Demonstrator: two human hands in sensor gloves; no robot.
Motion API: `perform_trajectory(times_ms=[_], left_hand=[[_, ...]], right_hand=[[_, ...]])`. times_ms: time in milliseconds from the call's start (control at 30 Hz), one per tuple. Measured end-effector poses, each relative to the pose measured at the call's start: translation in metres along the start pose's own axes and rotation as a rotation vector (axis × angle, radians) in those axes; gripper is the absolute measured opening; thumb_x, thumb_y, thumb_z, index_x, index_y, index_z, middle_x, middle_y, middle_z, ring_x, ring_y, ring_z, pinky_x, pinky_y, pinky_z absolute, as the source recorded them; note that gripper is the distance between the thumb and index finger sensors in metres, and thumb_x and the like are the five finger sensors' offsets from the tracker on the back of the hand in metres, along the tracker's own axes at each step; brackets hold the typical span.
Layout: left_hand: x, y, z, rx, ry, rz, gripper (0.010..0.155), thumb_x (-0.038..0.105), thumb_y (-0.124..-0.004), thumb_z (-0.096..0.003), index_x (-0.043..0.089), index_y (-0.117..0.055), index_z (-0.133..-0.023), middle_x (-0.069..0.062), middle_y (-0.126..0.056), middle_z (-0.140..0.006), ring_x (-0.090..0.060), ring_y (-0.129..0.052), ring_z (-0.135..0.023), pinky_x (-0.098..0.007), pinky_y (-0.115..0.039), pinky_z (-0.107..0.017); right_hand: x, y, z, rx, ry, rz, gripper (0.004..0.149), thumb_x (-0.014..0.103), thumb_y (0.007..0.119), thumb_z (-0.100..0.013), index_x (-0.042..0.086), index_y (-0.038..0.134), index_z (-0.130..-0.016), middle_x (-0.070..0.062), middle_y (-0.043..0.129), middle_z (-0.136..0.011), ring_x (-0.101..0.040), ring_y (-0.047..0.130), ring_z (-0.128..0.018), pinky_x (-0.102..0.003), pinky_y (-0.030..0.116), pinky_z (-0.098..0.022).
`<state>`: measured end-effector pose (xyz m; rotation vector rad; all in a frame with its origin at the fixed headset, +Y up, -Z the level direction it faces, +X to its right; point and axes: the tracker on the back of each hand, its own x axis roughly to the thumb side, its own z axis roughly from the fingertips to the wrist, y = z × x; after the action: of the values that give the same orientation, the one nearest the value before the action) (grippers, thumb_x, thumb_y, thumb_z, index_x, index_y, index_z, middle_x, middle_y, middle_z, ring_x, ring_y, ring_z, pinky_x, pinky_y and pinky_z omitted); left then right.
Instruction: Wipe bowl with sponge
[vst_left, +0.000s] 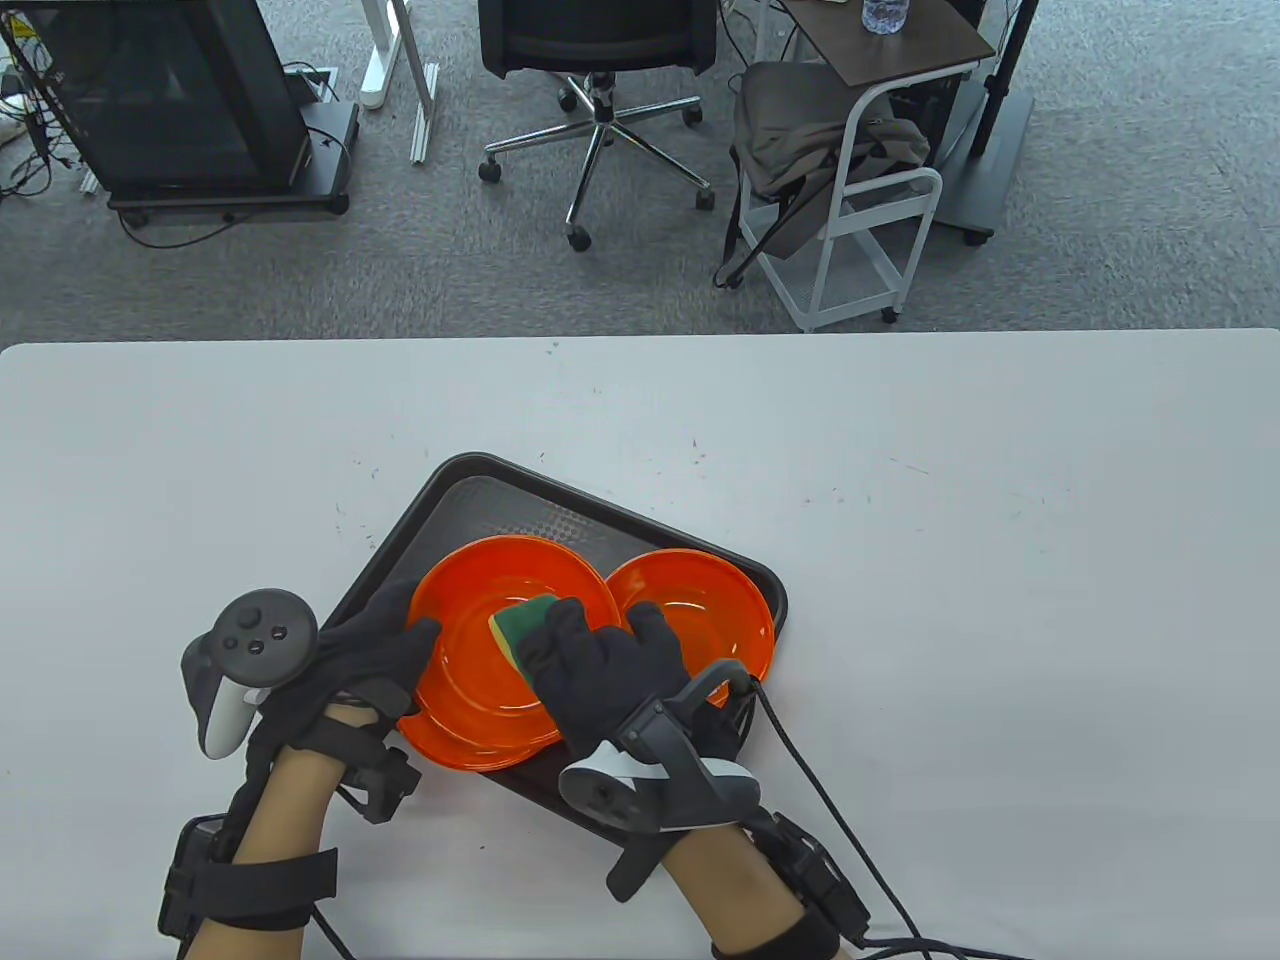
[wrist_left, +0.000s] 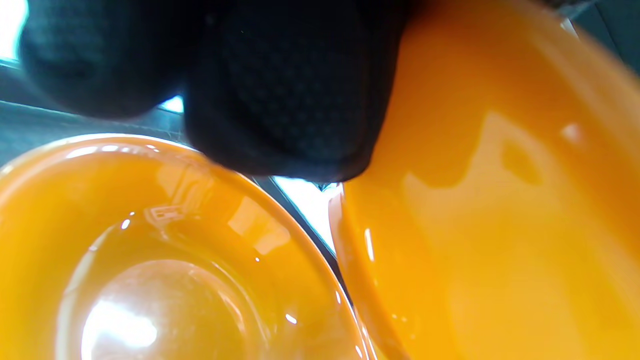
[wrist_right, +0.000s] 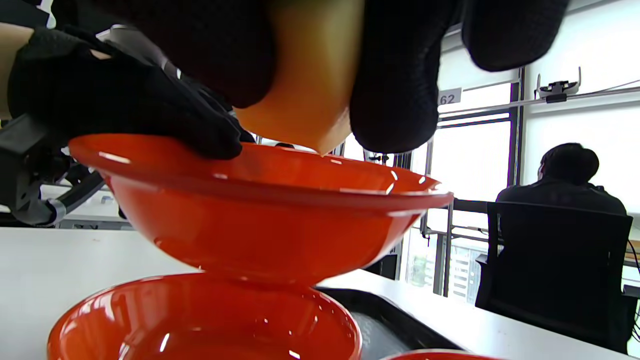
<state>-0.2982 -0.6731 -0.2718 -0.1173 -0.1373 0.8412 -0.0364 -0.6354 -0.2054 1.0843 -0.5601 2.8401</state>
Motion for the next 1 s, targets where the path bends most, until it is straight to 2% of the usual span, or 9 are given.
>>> perform_trajectory(times_ms=[200,300,400,500,633,800,933,1000], left_hand=[[0.004,-0.004,-0.002,-0.022,-0.045,0.001,0.058,0.044,-0.08,-0.0517,0.008,-0.071,-0.096,-0.008,-0.102,-0.047,-0.018,-0.106,-0.02,-0.037,-0.092,-0.02],[0.008,-0.006,-0.001,-0.038,-0.061,0.0,0.058,0.044,-0.08,-0.0518,0.008,-0.071,-0.096,-0.009,-0.102,-0.047,-0.019,-0.106,-0.02,-0.037,-0.092,-0.02],[0.013,-0.008,-0.001,-0.034,-0.07,-0.045,0.058,0.044,-0.08,-0.0516,0.008,-0.072,-0.096,-0.008,-0.102,-0.047,-0.018,-0.106,-0.02,-0.037,-0.092,-0.02],[0.015,-0.011,-0.003,-0.042,-0.07,-0.048,0.057,0.044,-0.08,-0.0516,0.008,-0.072,-0.096,-0.009,-0.102,-0.047,-0.019,-0.106,-0.02,-0.037,-0.092,-0.02],[0.014,-0.008,-0.003,-0.021,-0.053,-0.077,0.057,0.044,-0.081,-0.0513,0.009,-0.072,-0.096,-0.009,-0.102,-0.047,-0.019,-0.106,-0.02,-0.037,-0.092,-0.02],[0.013,0.001,0.0,0.015,-0.049,-0.081,0.057,0.043,-0.081,-0.0511,0.009,-0.072,-0.096,-0.009,-0.102,-0.046,-0.02,-0.106,-0.02,-0.038,-0.091,-0.02],[0.016,0.003,0.003,0.028,-0.057,-0.09,0.057,0.043,-0.081,-0.051,0.008,-0.074,-0.095,-0.01,-0.102,-0.045,-0.019,-0.106,-0.019,-0.038,-0.092,-0.019],[0.017,0.002,0.002,0.011,-0.062,-0.089,0.057,0.043,-0.082,-0.0509,0.007,-0.074,-0.094,-0.01,-0.102,-0.045,-0.019,-0.106,-0.019,-0.038,-0.092,-0.019]], right_hand=[[0.007,0.016,-0.018,0.165,-0.005,0.116,0.049,0.033,0.081,-0.056,0.018,0.064,-0.099,-0.021,0.077,-0.101,-0.038,0.088,-0.076,-0.071,0.06,-0.059],[0.008,0.02,-0.022,0.179,-0.013,0.139,0.048,0.033,0.081,-0.056,0.018,0.064,-0.099,-0.021,0.078,-0.101,-0.039,0.088,-0.077,-0.071,0.059,-0.06],[0.009,0.024,-0.022,0.172,-0.036,0.12,0.049,0.034,0.081,-0.057,0.019,0.063,-0.099,-0.02,0.077,-0.102,-0.039,0.086,-0.079,-0.071,0.059,-0.06],[0.013,0.026,-0.023,0.176,-0.134,0.035,0.049,0.034,0.08,-0.057,0.02,0.062,-0.1,-0.02,0.075,-0.104,-0.04,0.082,-0.084,-0.072,0.057,-0.061],[0.021,0.025,-0.02,0.248,-0.21,-0.05,0.048,0.033,0.08,-0.057,0.02,0.063,-0.1,-0.019,0.074,-0.105,-0.043,0.075,-0.09,-0.073,0.053,-0.063],[0.021,0.017,-0.016,0.342,-0.179,-0.021,0.047,0.031,0.08,-0.056,0.019,0.064,-0.099,-0.02,0.074,-0.105,-0.045,0.07,-0.093,-0.074,0.049,-0.063],[0.017,0.014,-0.013,0.418,-0.079,0.083,0.047,0.03,0.08,-0.056,0.018,0.064,-0.099,-0.021,0.072,-0.106,-0.047,0.066,-0.095,-0.075,0.047,-0.063],[0.013,0.014,-0.01,0.415,-0.037,0.128,0.047,0.03,0.08,-0.057,0.017,0.064,-0.099,-0.021,0.07,-0.107,-0.048,0.064,-0.095,-0.075,0.046,-0.063]])
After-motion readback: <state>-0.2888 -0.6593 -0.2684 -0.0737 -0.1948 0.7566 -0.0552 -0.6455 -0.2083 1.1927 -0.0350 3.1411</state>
